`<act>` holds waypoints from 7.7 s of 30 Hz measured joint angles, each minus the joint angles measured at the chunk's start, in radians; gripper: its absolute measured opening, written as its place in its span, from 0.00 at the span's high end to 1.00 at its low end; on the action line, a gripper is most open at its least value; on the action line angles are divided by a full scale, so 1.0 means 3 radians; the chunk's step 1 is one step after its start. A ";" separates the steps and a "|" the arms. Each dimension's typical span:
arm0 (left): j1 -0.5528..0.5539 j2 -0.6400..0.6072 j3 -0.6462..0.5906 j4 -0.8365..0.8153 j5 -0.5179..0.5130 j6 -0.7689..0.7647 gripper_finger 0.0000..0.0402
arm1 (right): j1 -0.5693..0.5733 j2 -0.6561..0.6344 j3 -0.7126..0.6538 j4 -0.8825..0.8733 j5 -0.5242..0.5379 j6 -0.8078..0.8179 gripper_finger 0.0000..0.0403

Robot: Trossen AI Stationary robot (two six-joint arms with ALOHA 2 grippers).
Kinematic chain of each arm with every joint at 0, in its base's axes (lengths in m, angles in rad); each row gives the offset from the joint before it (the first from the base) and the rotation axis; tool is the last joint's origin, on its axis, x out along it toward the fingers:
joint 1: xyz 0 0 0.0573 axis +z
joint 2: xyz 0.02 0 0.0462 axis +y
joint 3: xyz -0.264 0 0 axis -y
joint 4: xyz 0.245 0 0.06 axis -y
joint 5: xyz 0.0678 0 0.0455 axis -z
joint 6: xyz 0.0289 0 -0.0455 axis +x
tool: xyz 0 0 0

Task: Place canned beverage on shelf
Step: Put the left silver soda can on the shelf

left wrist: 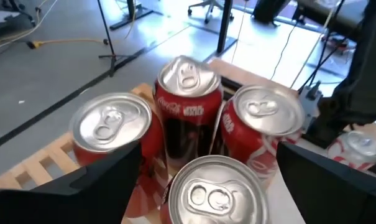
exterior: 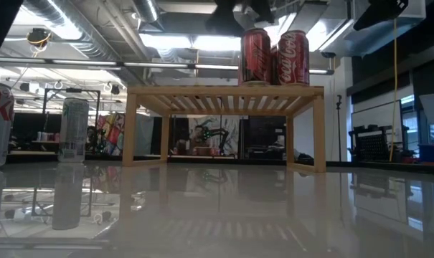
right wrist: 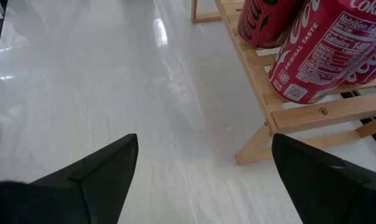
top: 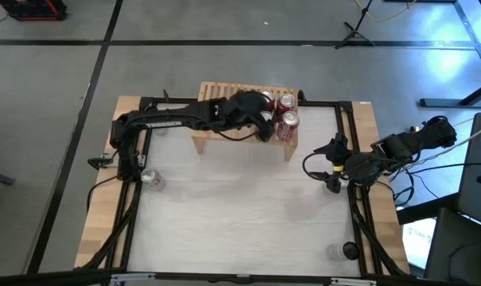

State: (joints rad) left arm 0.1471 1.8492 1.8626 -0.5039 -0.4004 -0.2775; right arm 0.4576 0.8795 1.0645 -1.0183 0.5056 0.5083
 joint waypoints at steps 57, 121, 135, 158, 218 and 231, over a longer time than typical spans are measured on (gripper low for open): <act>-0.1379 -0.2571 -0.1272 -0.3556 0.1018 -0.2302 0.09 | 0.0001 0.0006 0.0001 0.0363 0.0317 0.0696 0.11; -0.0915 -0.1561 -0.1634 -0.3086 0.1676 -0.1338 0.36 | 0.0001 0.0009 0.0001 0.0238 -0.0043 0.0458 0.11; -0.0777 -0.0875 0.0458 -0.3561 0.1401 -0.1397 0.36 | 0.0001 0.0005 0.0001 0.0214 -0.0643 0.0120 0.11; -0.0278 -0.0755 0.1033 -0.3558 0.1180 -0.0853 0.36 | 0.0001 0.0003 0.0001 -0.0061 -0.0682 0.0120 0.11; -0.1315 0.0902 0.0249 -0.3015 0.1228 -0.1043 0.35 | 0.0001 -0.0103 0.0000 -0.0128 -0.0887 0.0057 0.11; -0.1260 0.0904 0.0249 -0.2930 0.1224 -0.0969 0.34 | 0.0001 -0.0103 0.0000 -0.0090 -0.0875 0.0058 0.11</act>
State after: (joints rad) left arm -0.2310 2.1204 1.9373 -1.3830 -0.0331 -0.5684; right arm 0.4580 0.8486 1.0645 -1.0454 0.2432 0.5259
